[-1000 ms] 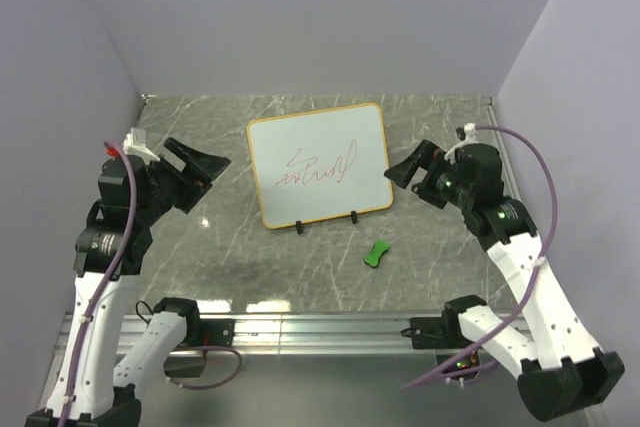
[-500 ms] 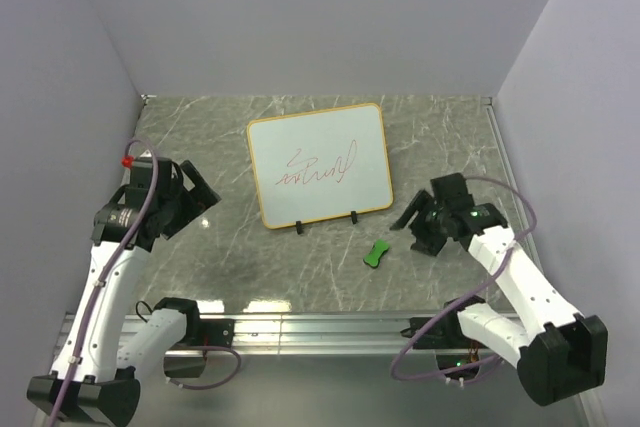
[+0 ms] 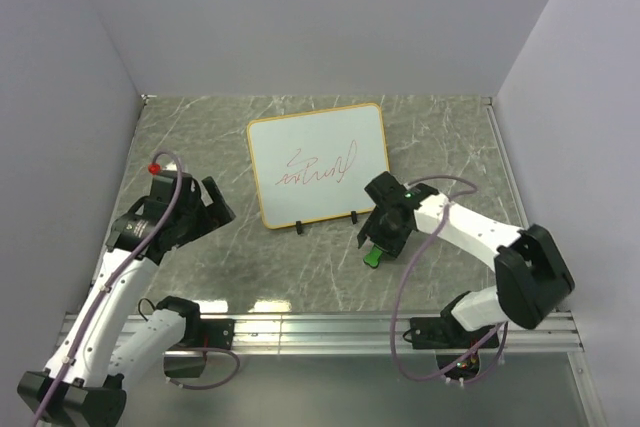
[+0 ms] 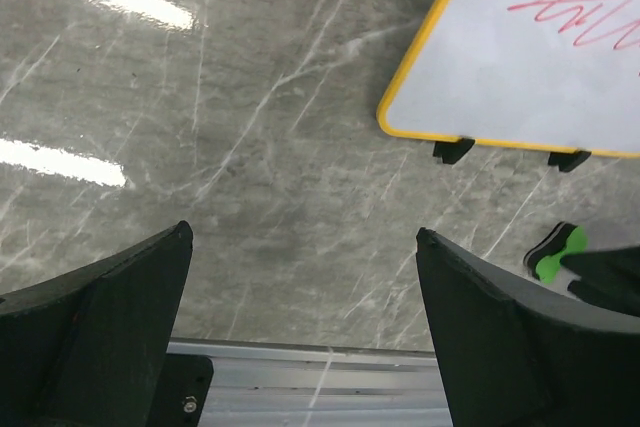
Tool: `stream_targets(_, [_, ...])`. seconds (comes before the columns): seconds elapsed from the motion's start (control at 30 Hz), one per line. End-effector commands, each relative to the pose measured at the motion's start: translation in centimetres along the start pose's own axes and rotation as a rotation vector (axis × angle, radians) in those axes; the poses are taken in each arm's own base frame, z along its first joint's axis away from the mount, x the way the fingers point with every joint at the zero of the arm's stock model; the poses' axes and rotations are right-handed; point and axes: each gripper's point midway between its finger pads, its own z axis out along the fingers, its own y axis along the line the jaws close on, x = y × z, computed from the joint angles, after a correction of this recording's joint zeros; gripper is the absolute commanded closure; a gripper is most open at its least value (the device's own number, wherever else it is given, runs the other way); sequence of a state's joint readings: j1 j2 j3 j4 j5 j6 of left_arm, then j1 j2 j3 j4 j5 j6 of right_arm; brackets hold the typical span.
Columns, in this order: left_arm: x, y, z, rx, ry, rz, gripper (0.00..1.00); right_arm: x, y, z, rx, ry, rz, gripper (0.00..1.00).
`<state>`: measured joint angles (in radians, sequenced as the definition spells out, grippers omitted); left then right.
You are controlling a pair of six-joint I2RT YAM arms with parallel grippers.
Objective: Erase the whiteboard
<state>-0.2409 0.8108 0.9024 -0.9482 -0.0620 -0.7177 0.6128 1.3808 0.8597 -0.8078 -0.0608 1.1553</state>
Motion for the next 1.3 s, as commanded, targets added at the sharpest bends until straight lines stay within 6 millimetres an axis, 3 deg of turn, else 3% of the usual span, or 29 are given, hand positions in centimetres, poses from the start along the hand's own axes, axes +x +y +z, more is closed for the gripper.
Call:
stream_targets(0.0, [-1.6,-1.2,-0.5,0.024,-0.067,0.073,0.01,-1.7,1.5,0.5,0.020,-0.078,0.038,0.37])
stream_targets(0.2, [-1.8,-2.7,-1.0,0.062,-0.075,0.133,0.00,-2.8,1.4,1.1,0.105,-0.112,0.028,0.38])
stream_targets(0.4, [-1.4,-2.6,-0.4,0.057,-0.056,0.140,0.01,-3.3,0.9,0.5,0.136,-0.140,0.009,0.37])
stream_targets(0.8, [-1.1,-2.7,-0.8,0.063,-0.047,0.126,0.01,-1.9,-1.8,3.7,0.168,-0.098,-0.023,0.41])
stream_targets(1.0, [-1.1,-2.4,-1.3,0.049,-0.051,0.100,0.02,-2.0,-2.2,4.1,0.168,-0.102,-0.058,0.61])
stream_targets(1.27, [-0.5,-2.0,-1.1,0.043,-0.034,0.079,0.01,-2.9,-0.2,1.7,0.099,-0.136,-0.109,0.95])
